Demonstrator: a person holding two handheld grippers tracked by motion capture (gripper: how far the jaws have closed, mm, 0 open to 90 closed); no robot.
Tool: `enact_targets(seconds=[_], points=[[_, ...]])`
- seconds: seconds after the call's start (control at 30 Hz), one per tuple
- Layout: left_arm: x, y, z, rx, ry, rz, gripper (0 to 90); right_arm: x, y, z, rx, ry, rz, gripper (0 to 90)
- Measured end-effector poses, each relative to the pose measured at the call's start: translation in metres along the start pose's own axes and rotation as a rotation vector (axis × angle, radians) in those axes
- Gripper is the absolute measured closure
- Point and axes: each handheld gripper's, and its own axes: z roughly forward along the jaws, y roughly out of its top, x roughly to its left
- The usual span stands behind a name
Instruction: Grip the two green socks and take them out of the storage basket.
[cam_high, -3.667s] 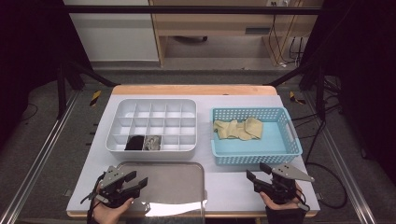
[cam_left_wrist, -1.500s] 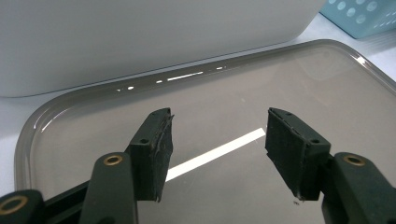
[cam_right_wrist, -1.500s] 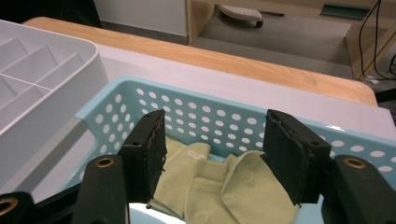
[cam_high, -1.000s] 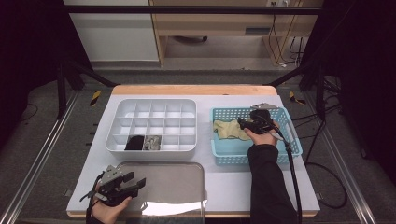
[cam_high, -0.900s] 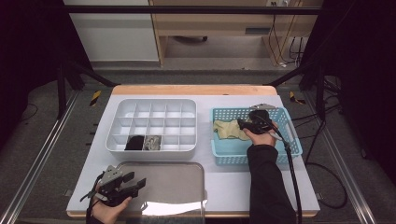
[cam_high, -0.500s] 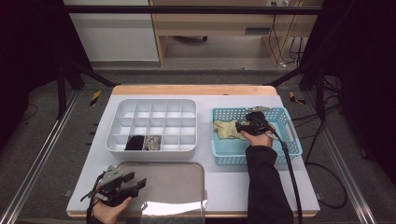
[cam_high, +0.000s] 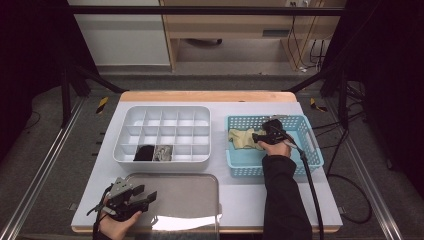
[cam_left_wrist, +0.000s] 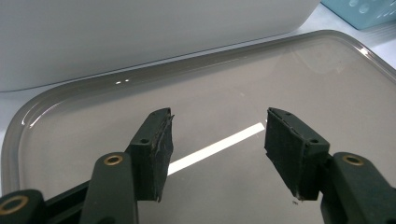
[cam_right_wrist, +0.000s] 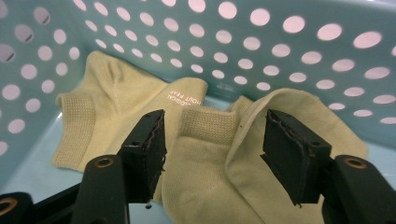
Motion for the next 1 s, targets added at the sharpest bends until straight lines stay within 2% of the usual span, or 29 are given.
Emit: enact_targets(seconds=[0.17,0.37,0.47,0.6,0.77,0.9,1.0], points=[[-0.0001,-0.0001,0.0003,0.001,0.0,-0.001,41.0,-0.0008,-0.0014,0.0028,0.029,0.006,-0.005,40.9],[-0.0002,-0.0002,0.0003,0.001,-0.001,0.0,41.1,-0.0007,-0.0037,0.0061,0.093,-0.006,-0.009,50.7],[-0.0002,-0.0002,0.0003,0.0,-0.002,-0.001,41.2,-0.001,-0.0052,0.0082,0.135,-0.03,-0.005,55.1],[-0.0002,-0.0003,0.0003,0.0,-0.002,-0.001,41.3,-0.0015,-0.0052,0.008,0.143,-0.049,-0.003,63.5],[-0.0002,-0.0003,0.0003,0.001,-0.002,0.001,41.5,-0.0015,-0.0048,0.0059,0.161,-0.065,0.003,81.0],[-0.0002,-0.0003,0.0005,0.001,-0.001,-0.001,41.6,0.0007,-0.0044,0.0044,0.158,-0.078,-0.022,84.0],[-0.0004,-0.0004,0.0006,0.002,0.001,0.0,41.7,0.0022,-0.0035,0.0005,0.127,-0.078,-0.026,84.3]])
